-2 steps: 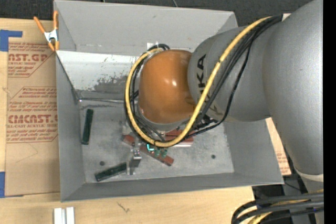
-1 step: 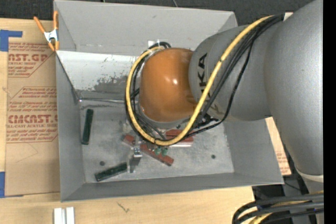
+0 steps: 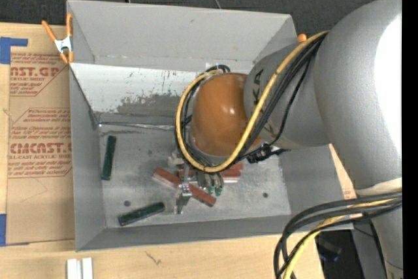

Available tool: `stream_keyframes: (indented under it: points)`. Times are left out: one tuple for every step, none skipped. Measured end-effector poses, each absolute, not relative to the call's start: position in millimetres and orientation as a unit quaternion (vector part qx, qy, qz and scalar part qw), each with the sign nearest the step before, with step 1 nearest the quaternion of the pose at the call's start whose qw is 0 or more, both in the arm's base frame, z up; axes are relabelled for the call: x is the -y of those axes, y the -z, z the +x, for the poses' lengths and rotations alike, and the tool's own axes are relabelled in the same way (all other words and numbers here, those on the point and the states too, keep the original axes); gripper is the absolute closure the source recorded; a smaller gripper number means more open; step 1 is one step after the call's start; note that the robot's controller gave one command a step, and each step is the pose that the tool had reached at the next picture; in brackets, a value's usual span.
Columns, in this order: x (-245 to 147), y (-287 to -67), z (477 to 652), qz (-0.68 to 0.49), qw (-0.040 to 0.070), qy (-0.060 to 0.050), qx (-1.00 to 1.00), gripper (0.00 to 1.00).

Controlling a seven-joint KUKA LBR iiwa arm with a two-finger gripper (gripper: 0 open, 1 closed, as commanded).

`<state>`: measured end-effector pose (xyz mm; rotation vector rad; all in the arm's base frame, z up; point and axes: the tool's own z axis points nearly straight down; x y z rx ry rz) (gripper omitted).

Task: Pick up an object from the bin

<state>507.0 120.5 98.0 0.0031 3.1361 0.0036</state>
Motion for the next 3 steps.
stream_keyframes:
  points:
    - [-106, -89, 510.1, 0.036, 0.0, -0.001, -0.999, 0.0]
    - [-55, -99, 514.3, -0.022, 0.0, 0.0, -1.0, 0.0]
    - [-115, -77, 508.9, 0.128, 0.0, 0.0, -0.992, 0.0]
